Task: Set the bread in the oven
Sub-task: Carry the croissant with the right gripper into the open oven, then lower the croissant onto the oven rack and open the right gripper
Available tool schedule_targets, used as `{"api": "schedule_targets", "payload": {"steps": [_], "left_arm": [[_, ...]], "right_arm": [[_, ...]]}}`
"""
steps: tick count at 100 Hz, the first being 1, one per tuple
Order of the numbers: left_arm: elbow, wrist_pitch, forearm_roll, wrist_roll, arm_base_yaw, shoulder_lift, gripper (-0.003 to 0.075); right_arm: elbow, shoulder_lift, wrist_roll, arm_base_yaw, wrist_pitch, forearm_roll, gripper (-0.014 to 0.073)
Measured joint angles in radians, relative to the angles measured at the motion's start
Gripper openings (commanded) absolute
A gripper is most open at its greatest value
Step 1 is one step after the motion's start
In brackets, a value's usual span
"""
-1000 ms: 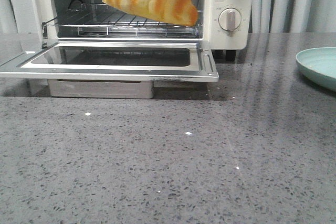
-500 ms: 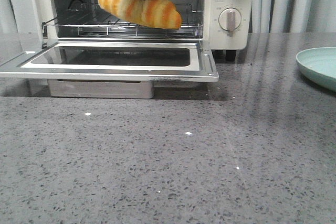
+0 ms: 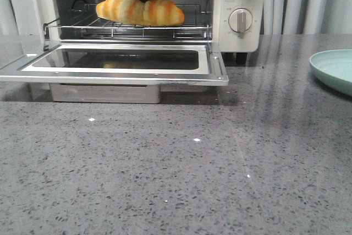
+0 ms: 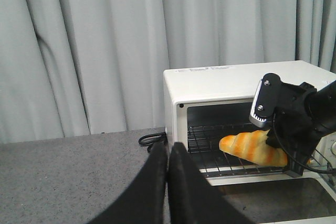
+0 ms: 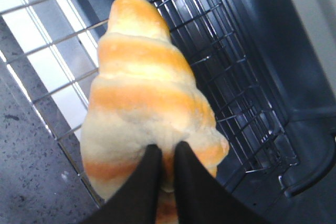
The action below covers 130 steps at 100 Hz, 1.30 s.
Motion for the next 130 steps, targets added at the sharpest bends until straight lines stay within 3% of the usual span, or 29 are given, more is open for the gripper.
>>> {"api": "schedule_targets", "payload": {"steps": [10,17,130], "left_arm": [[0.0,0.003,0.0,0.0,0.0,0.0,-0.0021],[0.0,0.003,0.0,0.0,0.0,0.0,-0.0022],[0.0,0.011,0.015,0.0,0.0,0.0,-0.0022]], "right_arm": [[-0.003,0.0,-0.002,0.0,-0.018,-0.006,0.0433],[-0.007,0.0,-0.002,0.0,-0.028,-0.011,0.0503],[-0.068,0.01,-0.003,0.013,0.034,-0.021,0.0496]]}}
